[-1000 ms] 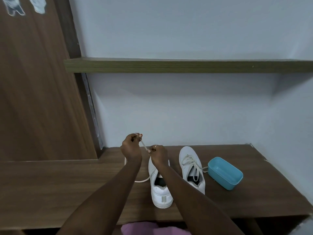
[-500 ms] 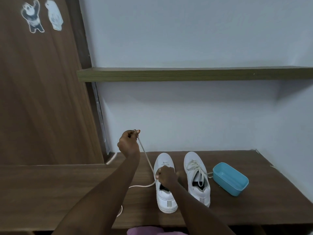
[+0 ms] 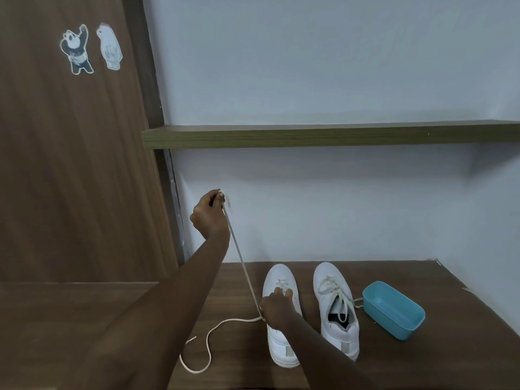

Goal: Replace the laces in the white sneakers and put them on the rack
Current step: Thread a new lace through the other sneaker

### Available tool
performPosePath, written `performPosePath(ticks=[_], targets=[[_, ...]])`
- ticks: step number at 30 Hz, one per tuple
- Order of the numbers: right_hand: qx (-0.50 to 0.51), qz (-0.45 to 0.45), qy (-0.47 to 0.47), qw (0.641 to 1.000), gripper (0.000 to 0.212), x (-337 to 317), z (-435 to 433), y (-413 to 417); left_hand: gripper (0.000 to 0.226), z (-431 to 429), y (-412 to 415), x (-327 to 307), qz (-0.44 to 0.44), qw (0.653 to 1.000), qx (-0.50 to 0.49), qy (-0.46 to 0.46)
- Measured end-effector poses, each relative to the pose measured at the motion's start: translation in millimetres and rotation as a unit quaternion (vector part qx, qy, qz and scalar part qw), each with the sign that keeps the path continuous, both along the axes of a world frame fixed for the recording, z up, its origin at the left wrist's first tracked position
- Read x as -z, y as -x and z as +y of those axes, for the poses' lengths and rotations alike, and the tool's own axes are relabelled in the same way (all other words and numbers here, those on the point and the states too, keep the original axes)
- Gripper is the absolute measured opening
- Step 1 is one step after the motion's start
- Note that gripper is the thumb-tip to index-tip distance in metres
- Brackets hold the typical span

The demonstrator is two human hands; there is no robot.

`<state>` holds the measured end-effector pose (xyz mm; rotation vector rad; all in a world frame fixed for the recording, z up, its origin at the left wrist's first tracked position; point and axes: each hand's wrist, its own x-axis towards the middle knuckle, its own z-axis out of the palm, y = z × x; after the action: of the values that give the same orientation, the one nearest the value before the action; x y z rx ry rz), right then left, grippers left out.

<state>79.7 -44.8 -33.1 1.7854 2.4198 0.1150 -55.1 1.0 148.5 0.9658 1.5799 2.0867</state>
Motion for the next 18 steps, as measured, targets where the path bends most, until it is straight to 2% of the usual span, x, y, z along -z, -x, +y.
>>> performPosePath(ticks=[6,9,12,15,18], targets=[[-0.011,-0.023,0.010,1.000,0.033,-4,0,1,0.013,6,12,-30,0.052,0.998,-0.017,-0.014],[-0.011,-0.027,0.011,1.000,0.033,-11,1,3,0.009,6,8,-31,0.046,0.998,0.007,-0.040],[-0.003,0.032,-0.013,0.999,0.028,-22,2,9,0.005,9,2,-26,0.006,0.996,0.067,-0.062],[0.029,0.145,-0.062,0.987,0.031,-30,5,18,0.017,10,-7,-15,0.055,0.995,0.080,-0.022],[0.046,0.205,-0.083,0.974,0.030,-29,6,9,0.022,10,-20,8,0.058,0.992,0.107,0.034]])
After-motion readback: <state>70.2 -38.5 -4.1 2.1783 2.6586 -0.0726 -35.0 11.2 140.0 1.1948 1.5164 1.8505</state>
